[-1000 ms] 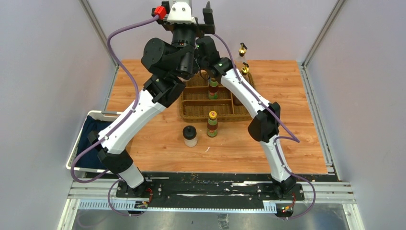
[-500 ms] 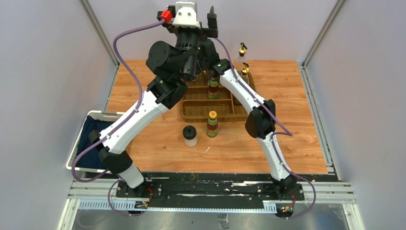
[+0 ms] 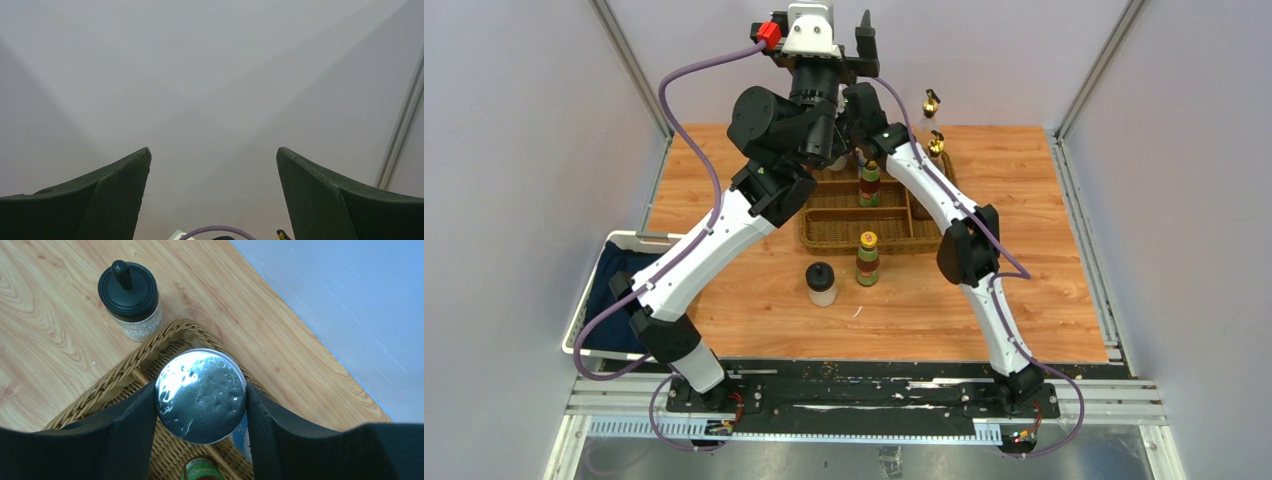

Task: Organize the condiment bottles
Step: Place the bottle in the storage box.

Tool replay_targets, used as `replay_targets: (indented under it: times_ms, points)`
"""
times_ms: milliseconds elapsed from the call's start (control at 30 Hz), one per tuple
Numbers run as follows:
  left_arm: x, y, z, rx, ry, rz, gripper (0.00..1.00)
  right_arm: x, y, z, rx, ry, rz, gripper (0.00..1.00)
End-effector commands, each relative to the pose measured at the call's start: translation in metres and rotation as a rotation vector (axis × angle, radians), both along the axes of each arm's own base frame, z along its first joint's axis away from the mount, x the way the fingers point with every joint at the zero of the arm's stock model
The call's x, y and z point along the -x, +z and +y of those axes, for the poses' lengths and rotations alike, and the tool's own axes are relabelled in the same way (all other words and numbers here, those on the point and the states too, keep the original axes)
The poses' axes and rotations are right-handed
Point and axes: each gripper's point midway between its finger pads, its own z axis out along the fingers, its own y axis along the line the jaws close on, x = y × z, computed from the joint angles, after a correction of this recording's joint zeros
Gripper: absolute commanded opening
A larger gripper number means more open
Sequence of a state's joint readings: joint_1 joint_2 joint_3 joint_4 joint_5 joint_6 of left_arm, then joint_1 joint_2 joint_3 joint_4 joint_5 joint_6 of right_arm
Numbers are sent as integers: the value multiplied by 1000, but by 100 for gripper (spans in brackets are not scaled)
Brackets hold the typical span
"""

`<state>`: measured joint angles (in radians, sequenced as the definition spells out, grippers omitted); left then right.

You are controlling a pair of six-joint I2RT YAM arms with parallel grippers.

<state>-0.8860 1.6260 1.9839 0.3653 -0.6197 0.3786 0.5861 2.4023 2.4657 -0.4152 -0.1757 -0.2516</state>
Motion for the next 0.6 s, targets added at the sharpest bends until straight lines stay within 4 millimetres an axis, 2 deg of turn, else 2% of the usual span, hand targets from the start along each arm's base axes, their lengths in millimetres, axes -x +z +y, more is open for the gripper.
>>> replay_targets:
  times_ms: [0,567]
  points:
    - [6,8,3,14,-1,-31,100,-8,13,5,-56,-1,-34,0]
    - [4,5,-2,12,-5,-26,100,7,-10,10,-52,6,63,0]
